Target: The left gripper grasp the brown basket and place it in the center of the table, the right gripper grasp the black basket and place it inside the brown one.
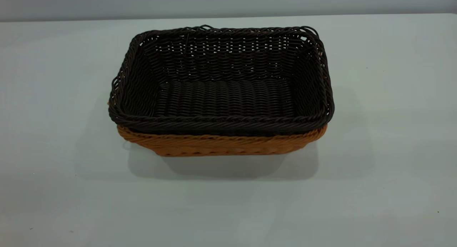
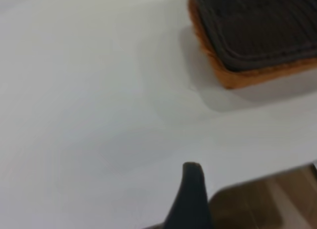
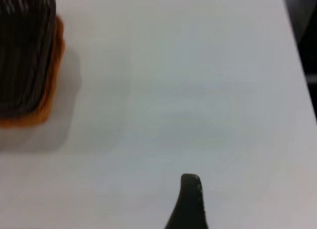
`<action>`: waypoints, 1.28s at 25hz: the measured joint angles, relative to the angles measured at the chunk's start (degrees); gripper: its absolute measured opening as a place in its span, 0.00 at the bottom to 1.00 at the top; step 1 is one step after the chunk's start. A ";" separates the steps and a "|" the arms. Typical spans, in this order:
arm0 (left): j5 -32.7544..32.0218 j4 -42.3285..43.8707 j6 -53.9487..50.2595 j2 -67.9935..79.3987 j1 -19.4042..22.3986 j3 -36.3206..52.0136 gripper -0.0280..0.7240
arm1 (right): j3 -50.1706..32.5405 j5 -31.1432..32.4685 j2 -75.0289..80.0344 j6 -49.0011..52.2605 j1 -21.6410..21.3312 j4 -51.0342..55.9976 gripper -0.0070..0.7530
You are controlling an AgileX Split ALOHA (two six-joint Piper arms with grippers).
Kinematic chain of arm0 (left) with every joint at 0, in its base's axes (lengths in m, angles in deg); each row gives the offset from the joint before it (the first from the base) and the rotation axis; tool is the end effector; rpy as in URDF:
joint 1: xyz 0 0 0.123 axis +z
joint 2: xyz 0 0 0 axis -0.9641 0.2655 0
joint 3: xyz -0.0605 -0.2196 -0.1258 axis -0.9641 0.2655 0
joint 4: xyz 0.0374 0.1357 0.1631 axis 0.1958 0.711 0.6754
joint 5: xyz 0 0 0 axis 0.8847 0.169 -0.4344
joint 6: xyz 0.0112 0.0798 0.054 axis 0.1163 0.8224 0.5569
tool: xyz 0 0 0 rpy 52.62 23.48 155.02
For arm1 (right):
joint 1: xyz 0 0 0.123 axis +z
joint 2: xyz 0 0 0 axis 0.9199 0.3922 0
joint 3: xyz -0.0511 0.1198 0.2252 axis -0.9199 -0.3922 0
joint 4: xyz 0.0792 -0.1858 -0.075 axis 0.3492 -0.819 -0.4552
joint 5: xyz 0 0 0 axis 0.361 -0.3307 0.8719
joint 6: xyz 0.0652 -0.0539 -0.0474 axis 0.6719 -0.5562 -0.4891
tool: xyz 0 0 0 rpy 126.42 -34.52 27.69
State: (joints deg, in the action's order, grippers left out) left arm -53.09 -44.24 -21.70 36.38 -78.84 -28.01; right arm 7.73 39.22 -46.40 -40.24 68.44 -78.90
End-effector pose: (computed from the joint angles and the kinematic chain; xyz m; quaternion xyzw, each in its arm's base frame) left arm -0.0119 -0.0114 0.2508 0.0972 0.8556 -0.0539 0.5056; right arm 0.0044 -0.0008 0.2463 -0.0207 0.8918 -0.0034 0.4519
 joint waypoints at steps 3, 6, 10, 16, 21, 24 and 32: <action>0.00 0.00 -0.06 -0.01 4.15 0.00 0.80 | 0.00 0.27 -5.49 0.00 0.00 0.16 0.74; 0.00 0.00 -0.06 -0.01 5.34 0.00 0.80 | 0.00 0.45 -5.90 0.00 0.00 0.22 0.74; 0.00 0.00 -0.06 -0.01 4.64 0.00 0.80 | 0.00 0.45 -5.90 0.00 0.00 0.57 0.74; 0.00 0.00 -0.06 -0.01 3.98 0.00 0.80 | 0.00 0.45 -5.90 0.00 0.00 0.57 0.74; 0.00 0.00 -0.06 -0.01 3.91 0.00 0.80 | 0.00 0.45 -5.90 0.00 0.00 0.57 0.74; 0.00 0.00 -0.06 -0.01 3.91 0.00 0.80 | 0.00 0.45 -5.90 0.00 0.00 0.57 0.74; 0.00 0.00 -0.06 -0.01 3.91 0.00 0.80 | 0.00 0.45 -5.90 0.00 0.00 0.57 0.74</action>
State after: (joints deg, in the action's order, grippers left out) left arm -53.09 -44.24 -21.77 36.37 -74.93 -28.01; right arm 7.73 39.67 -52.29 -40.24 68.44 -78.32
